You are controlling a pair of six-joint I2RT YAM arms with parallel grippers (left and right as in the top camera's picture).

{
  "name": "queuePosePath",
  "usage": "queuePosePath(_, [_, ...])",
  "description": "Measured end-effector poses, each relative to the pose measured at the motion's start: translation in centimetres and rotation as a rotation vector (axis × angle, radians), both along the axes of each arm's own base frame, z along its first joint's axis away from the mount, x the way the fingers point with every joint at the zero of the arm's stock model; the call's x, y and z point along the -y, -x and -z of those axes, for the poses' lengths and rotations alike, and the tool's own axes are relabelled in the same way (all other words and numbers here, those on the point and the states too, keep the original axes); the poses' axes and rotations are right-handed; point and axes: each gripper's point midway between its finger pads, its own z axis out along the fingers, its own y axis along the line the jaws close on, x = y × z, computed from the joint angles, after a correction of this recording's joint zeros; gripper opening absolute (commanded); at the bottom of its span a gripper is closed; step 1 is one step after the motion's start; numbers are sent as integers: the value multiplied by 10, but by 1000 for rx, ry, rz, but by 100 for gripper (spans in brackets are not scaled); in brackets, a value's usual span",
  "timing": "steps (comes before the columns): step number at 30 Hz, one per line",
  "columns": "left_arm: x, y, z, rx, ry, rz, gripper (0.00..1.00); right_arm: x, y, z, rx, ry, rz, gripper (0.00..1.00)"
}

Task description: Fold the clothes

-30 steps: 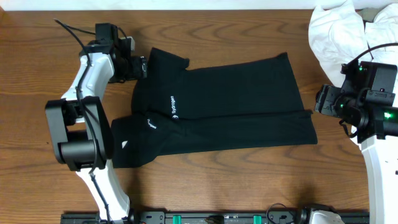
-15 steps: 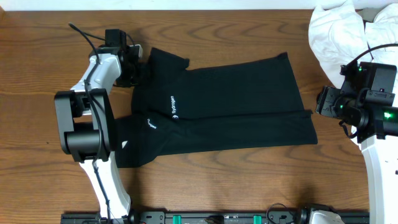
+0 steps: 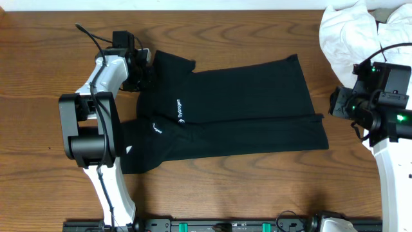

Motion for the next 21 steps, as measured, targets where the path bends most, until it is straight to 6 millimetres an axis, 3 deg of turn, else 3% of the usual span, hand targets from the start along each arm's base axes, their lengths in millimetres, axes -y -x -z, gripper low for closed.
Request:
queuePosePath(4, [0, 2, -9, 3, 2, -6, 8, 1, -26, 0, 60, 5, -19, 56])
queuePosePath(8, [0, 0, -33, 44, 6, -26, 8, -2, -68, 4, 145, -5, -78, 61])
queuePosePath(12, [6, -1, -55, 81, 43, -32, 8, -6, -115, 22, 220, -10, -153, 73])
queuePosePath(15, [11, -1, -59, 86, 71, -24, 8, -6, -145, 45, 251, -8, -183, 78])
queuePosePath(21, [15, -1, -60, 84, 94, -18, 8, -18, -188, 121, 254, -56, -284, 82])
